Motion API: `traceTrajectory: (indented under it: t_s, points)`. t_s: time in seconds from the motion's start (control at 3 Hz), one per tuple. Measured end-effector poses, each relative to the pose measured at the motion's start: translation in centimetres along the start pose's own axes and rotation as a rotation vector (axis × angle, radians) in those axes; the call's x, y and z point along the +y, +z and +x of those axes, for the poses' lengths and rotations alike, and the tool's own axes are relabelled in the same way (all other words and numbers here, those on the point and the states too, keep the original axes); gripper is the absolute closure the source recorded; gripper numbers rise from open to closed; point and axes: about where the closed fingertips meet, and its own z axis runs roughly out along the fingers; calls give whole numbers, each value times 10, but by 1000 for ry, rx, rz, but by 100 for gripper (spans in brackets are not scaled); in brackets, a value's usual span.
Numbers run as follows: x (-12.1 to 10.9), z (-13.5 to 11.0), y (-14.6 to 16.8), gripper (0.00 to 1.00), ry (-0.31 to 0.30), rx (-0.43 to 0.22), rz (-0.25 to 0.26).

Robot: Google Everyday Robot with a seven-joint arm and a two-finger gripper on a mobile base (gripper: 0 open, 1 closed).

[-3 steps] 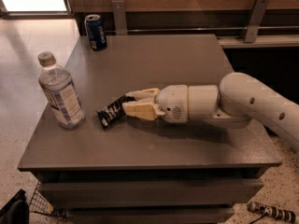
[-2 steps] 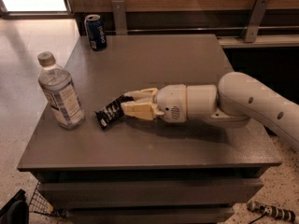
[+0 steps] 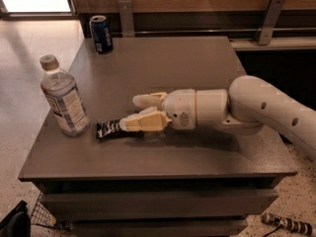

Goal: Move rxbar chocolate near blue plastic bottle

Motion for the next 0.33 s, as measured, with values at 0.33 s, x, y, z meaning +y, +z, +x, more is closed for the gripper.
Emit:
traceTrajectory:
  t_s: [0.33]
  points:
    - [1,0,1,0,-1,1,-2]
